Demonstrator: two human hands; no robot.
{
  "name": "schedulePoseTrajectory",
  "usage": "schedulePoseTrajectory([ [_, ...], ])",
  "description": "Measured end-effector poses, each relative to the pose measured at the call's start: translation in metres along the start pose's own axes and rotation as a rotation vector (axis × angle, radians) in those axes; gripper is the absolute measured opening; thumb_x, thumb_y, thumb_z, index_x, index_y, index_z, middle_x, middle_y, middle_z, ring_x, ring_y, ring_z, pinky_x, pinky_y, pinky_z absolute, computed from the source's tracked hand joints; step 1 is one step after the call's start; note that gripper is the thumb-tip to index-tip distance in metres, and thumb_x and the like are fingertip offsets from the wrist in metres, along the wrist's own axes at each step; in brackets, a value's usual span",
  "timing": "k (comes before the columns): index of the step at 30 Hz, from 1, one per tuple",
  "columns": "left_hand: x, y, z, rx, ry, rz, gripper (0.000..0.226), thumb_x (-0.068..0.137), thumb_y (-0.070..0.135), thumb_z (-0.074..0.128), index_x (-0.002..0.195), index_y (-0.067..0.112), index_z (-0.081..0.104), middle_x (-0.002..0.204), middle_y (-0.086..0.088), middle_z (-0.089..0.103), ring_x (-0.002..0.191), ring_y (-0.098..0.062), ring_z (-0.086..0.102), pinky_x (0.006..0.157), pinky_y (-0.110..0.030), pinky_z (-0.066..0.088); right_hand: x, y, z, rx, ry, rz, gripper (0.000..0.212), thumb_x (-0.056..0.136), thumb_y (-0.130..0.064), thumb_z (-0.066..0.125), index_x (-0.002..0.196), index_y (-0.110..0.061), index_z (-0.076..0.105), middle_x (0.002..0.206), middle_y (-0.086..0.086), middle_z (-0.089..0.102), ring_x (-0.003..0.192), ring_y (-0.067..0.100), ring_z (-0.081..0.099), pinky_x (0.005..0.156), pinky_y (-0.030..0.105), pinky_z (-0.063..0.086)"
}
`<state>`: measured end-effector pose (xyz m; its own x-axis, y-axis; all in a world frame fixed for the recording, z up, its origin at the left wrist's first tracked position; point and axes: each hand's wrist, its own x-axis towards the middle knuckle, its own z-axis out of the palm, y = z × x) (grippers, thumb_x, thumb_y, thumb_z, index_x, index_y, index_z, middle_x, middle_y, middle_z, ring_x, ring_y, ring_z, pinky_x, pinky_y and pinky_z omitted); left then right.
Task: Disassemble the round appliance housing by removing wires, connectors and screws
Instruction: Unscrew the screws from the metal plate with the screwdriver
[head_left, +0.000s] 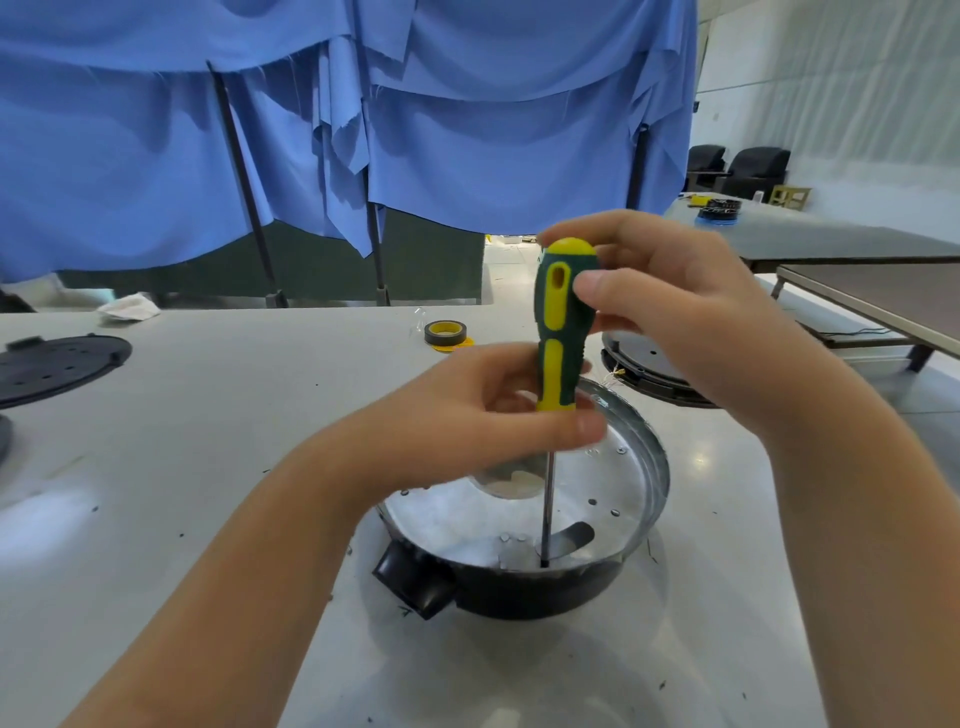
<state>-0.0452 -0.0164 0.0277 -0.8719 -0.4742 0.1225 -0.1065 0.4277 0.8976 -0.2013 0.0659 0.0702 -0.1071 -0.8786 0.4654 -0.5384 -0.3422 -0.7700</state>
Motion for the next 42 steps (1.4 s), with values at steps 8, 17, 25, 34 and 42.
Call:
schedulePoseTrajectory([
  [8, 0.000, 0.008, -0.001, -0.113, 0.198, 0.055, 0.036, 0.071, 0.016, 0.077, 0.105, 0.012, 0.068, 0.093, -0.002, 0.075, 0.086, -0.019, 0.073, 0.081, -0.029, 0.058, 0.000, -0.002, -0.004, -0.060, 0.021, -0.014, 0.023, 0.084, -0.029, 0.052, 0.100, -0.029, 0.069, 0.101, -0.001, 0.070, 0.097, 0.013, 0.066, 0.090, 0.027, 0.054],
  [17, 0.004, 0.008, 0.010, -0.030, 0.245, 0.047, 0.048, 0.057, 0.042, 0.076, 0.100, 0.023, 0.065, 0.084, 0.005, 0.073, 0.082, -0.014, 0.072, 0.077, -0.027, 0.058, -0.002, -0.004, -0.005, -0.093, 0.100, -0.065, 0.017, 0.093, -0.020, 0.057, 0.099, -0.024, 0.072, 0.092, 0.003, 0.073, 0.090, 0.027, 0.066, 0.088, 0.041, 0.054],
  [25, 0.002, 0.009, 0.005, -0.111, 0.244, 0.055, 0.031, 0.078, 0.012, 0.074, 0.108, 0.016, 0.066, 0.094, 0.003, 0.075, 0.086, -0.013, 0.072, 0.082, -0.025, 0.057, -0.001, -0.003, -0.008, 0.040, 0.045, -0.018, 0.036, 0.095, -0.003, 0.037, 0.102, -0.015, 0.070, 0.098, -0.001, 0.074, 0.097, 0.005, 0.068, 0.081, 0.019, 0.054],
  [34, 0.004, 0.008, 0.007, -0.077, 0.286, 0.034, 0.035, 0.067, 0.035, 0.076, 0.098, 0.022, 0.068, 0.090, 0.010, 0.074, 0.086, -0.005, 0.070, 0.078, -0.017, 0.056, 0.001, -0.001, 0.004, -0.169, 0.130, -0.128, 0.018, 0.086, -0.039, 0.066, 0.103, -0.040, 0.068, 0.094, -0.009, 0.065, 0.083, 0.002, 0.061, 0.075, 0.011, 0.048],
  [42, 0.000, 0.009, 0.004, -0.155, 0.224, 0.077, 0.032, 0.078, 0.013, 0.073, 0.109, 0.012, 0.067, 0.096, -0.002, 0.075, 0.088, -0.017, 0.072, 0.081, -0.025, 0.057, 0.000, -0.003, 0.000, -0.003, 0.090, -0.057, 0.027, 0.090, -0.013, 0.047, 0.105, -0.019, 0.069, 0.098, -0.006, 0.073, 0.098, 0.006, 0.067, 0.092, 0.029, 0.053],
])
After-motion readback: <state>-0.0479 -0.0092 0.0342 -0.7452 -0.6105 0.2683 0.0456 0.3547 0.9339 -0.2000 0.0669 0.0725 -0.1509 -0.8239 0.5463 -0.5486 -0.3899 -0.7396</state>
